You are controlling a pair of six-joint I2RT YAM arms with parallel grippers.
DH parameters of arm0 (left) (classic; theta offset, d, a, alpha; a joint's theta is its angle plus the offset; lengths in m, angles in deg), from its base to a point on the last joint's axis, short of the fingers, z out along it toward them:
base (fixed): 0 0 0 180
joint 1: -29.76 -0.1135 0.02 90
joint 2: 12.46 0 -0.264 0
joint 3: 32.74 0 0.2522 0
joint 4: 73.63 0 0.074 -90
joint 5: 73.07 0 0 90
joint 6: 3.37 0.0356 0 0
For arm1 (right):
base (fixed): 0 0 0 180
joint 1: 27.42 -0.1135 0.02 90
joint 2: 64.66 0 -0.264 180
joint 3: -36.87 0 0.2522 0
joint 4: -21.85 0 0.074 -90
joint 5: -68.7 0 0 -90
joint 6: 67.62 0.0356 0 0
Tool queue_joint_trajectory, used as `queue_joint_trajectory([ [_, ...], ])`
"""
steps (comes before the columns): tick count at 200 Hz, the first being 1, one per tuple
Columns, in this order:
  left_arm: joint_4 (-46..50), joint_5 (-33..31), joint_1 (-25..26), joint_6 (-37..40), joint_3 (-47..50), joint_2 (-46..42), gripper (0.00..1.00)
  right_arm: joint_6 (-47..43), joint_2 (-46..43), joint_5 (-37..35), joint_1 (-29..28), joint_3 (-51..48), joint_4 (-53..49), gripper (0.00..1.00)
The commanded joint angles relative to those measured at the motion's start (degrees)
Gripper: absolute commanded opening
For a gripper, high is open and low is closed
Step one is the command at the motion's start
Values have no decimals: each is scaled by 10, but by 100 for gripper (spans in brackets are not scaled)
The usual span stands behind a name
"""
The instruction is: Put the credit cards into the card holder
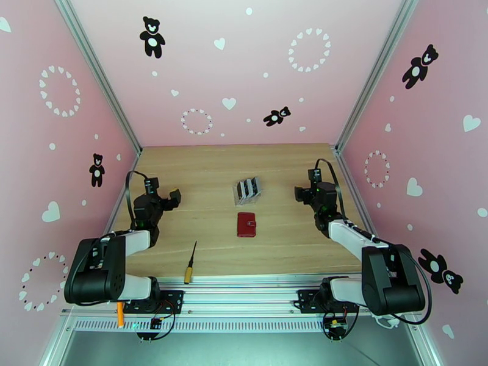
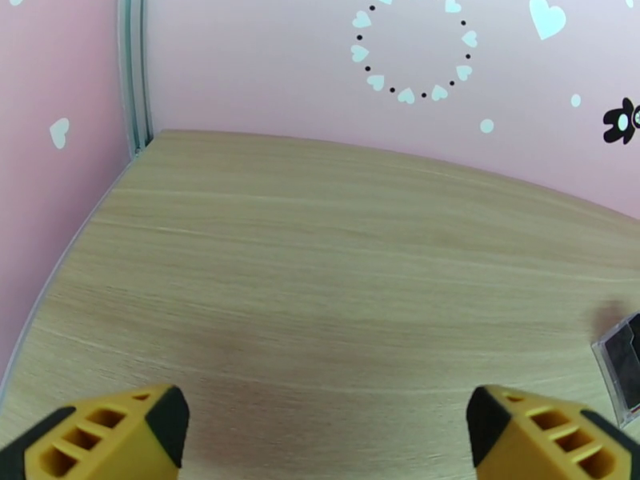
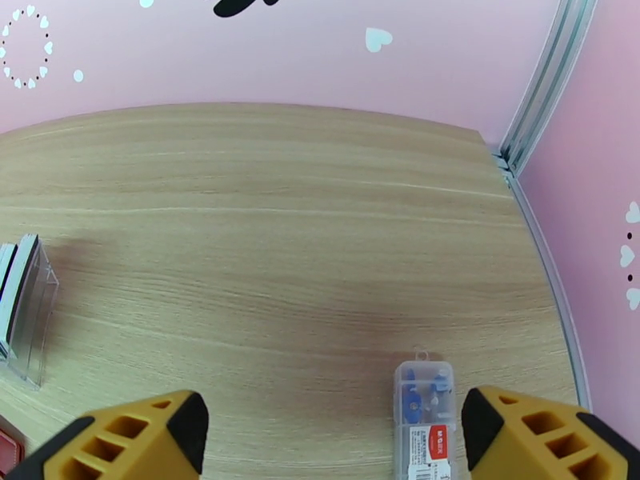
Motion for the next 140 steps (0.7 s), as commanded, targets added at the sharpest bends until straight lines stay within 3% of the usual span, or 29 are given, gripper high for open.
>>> queue_joint_trajectory([
  [1,-36,18,-3,1,5,14,98,-2,5,5,5,-14,26,89],
  [140,-64,38,0,18,9,34,98,-13,69,44,7,-110,217,89],
])
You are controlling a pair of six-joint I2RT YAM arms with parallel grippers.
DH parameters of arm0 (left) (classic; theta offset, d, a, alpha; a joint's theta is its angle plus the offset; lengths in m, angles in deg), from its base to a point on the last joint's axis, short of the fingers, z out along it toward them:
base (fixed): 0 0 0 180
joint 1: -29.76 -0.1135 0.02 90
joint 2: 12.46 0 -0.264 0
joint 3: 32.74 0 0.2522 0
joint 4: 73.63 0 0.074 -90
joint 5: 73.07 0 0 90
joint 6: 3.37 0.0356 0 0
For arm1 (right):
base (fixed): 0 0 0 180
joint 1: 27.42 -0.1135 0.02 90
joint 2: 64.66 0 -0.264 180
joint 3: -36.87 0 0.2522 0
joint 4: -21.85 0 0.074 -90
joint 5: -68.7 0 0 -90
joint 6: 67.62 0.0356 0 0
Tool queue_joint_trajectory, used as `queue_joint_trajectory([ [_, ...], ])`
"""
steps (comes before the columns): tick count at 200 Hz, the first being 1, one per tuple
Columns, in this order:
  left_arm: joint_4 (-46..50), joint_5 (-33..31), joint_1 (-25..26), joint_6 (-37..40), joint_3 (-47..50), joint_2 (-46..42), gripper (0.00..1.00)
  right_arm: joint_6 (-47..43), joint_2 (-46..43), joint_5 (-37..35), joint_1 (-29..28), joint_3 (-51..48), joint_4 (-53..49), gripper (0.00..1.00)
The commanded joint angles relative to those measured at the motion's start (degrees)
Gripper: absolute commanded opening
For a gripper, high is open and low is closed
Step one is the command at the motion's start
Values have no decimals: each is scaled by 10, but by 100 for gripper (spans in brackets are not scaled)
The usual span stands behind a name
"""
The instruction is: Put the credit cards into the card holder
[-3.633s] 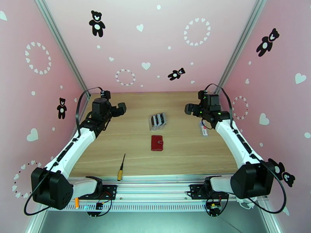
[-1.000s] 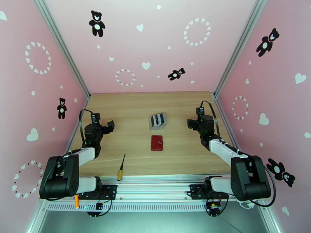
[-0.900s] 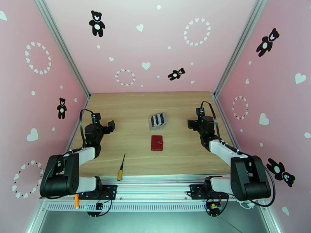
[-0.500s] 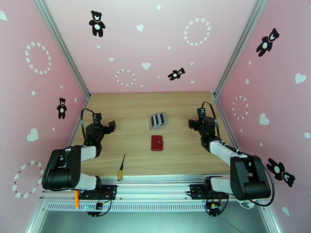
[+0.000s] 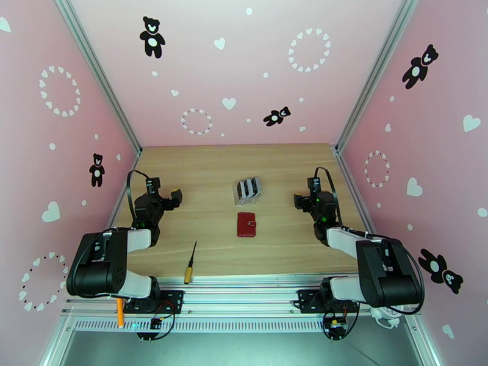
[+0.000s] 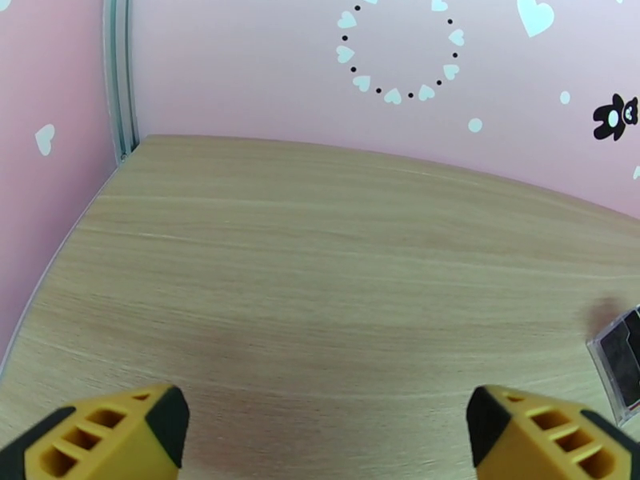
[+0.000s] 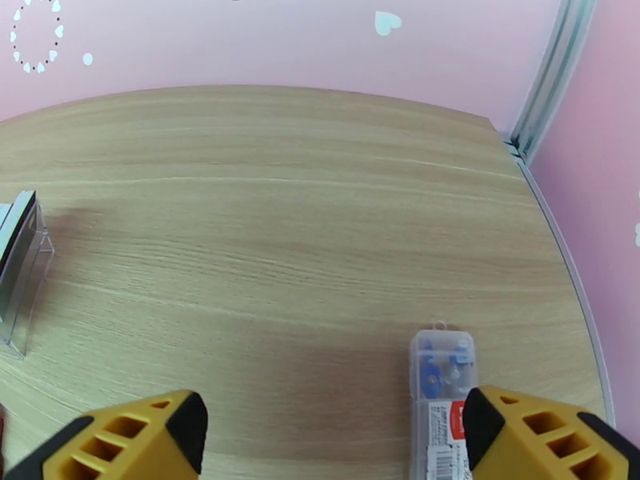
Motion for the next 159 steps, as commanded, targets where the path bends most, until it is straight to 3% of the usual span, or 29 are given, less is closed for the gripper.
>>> queue_joint_trajectory([
  [1,-35,19,0,15,9,15,98,-8,29,15,2,-24,77,89],
  [16,-85,13,1,11,19,40,98,-9,40,16,2,-28,92,89],
  [159,-61,4,6,15,13,35,98,5,76,-15,3,10,56,94],
])
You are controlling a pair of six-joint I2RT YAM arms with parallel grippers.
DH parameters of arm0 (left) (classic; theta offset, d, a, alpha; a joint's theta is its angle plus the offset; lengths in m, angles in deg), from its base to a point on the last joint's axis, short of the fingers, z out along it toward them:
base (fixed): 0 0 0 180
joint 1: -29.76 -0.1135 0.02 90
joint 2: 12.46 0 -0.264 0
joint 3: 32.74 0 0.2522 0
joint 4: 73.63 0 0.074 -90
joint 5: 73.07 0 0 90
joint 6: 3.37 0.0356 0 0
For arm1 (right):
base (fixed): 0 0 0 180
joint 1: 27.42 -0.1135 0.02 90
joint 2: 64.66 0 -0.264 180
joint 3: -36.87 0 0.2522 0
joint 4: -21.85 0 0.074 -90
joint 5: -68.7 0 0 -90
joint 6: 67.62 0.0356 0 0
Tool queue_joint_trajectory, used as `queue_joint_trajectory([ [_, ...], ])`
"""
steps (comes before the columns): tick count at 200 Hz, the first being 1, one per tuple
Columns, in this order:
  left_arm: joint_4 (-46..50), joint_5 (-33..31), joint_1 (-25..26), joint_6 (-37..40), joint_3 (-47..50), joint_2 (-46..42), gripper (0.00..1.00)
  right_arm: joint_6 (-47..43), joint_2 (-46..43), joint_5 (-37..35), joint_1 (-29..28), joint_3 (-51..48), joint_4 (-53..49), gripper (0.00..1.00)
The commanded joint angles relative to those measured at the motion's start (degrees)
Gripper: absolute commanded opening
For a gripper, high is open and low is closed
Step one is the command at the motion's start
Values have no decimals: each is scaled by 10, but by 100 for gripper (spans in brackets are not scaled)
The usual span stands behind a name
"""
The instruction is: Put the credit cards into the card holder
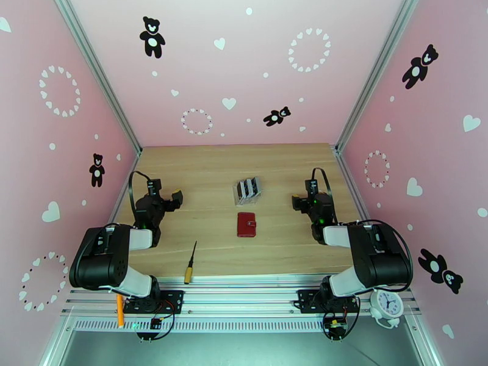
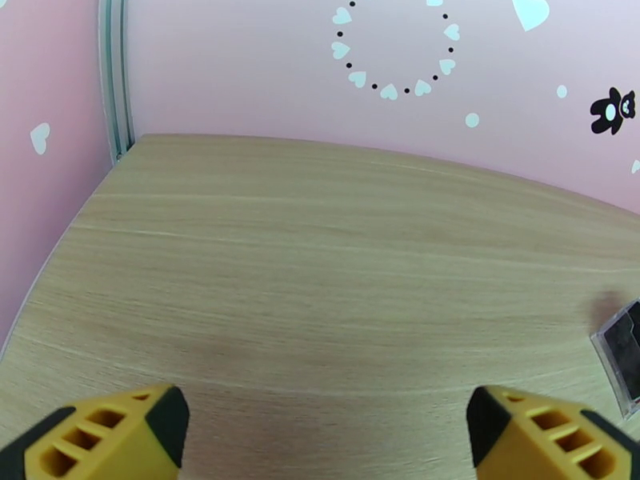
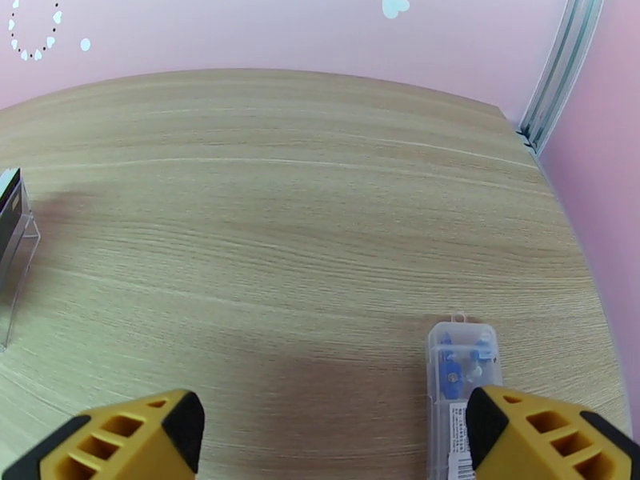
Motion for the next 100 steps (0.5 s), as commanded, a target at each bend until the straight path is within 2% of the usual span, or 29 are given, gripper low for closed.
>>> queue_joint_trajectory([
  [1,-14,1,5,11,1,3,98,6,8,-10,2,14,-6,95],
  [7,-14,1,6,11,1,3,98,6,8,-9,2,14,-6,99],
  [100,-1,-23,16,16,-4,2,98,6,6,-10,2,13,-5,99],
])
